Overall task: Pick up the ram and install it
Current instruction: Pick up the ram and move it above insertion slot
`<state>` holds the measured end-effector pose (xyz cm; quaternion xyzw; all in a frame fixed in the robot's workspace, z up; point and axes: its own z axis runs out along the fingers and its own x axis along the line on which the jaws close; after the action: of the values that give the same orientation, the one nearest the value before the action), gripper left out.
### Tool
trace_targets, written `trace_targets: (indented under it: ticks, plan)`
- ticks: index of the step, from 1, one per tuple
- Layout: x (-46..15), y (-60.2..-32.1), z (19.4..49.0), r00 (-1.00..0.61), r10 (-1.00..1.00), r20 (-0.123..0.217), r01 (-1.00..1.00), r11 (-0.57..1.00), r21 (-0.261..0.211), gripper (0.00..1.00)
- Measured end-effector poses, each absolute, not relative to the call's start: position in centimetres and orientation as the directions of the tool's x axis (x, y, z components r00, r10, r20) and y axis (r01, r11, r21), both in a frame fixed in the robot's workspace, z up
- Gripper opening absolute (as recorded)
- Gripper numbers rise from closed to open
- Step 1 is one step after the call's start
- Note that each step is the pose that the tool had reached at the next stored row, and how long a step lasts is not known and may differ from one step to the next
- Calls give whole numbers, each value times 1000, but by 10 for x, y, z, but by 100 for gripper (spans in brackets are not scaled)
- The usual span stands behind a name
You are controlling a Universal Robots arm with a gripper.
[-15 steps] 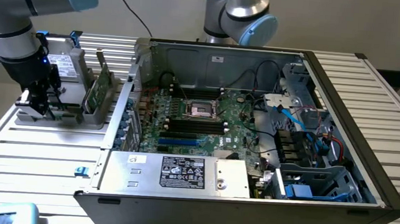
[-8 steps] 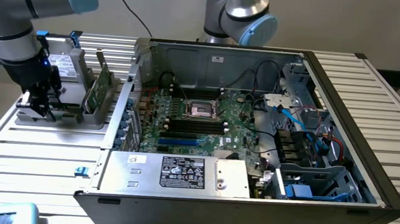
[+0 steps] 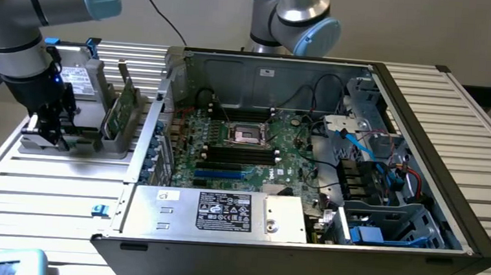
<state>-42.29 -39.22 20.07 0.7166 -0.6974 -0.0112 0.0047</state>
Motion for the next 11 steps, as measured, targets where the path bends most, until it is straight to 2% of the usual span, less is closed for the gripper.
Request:
trace_targets:
  ticks: [4, 6, 7, 8, 9, 11]
  plan:
    - [-423, -392, 200, 27, -1000, -10, -999, -27, 22, 49]
    - [-423, -392, 200, 27, -1000, -10, -999, -27, 22, 36]
    - [-423, -392, 200, 27, -1000, -10, -999, -27, 22, 36]
    - [-423, -392, 200, 27, -1000, -10, -999, -27, 22, 24]
    - [-423, -392, 200, 27, -1000, -10, -999, -27, 22, 24]
    - [-423, -392, 201, 27, -1000, -10, -999, -27, 22, 13]
